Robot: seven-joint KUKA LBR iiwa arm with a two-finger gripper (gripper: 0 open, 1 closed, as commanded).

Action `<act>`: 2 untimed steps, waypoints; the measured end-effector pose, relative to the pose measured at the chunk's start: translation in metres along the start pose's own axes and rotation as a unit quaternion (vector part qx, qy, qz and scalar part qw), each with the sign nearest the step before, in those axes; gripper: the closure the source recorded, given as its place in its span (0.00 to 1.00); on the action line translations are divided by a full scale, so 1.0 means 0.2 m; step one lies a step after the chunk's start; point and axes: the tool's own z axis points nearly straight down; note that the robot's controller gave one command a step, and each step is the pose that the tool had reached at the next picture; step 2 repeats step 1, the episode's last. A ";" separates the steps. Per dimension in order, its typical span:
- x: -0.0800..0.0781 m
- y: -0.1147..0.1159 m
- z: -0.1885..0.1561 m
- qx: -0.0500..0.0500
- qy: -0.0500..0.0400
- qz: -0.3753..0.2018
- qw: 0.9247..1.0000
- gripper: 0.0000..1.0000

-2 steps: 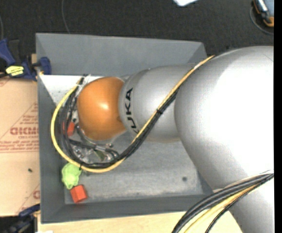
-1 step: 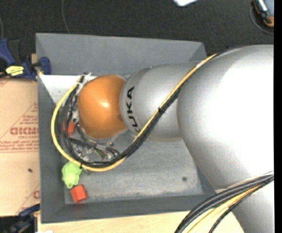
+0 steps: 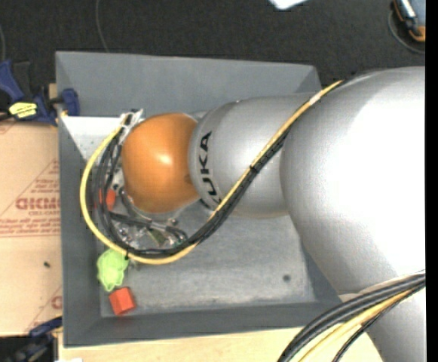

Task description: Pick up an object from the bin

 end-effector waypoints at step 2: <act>0.00 0.00 -0.07 0.000 0.000 0.000 1.000 1.00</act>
Offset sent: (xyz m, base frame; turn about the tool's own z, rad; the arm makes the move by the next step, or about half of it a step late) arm 0.0000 0.0000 0.0069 0.0000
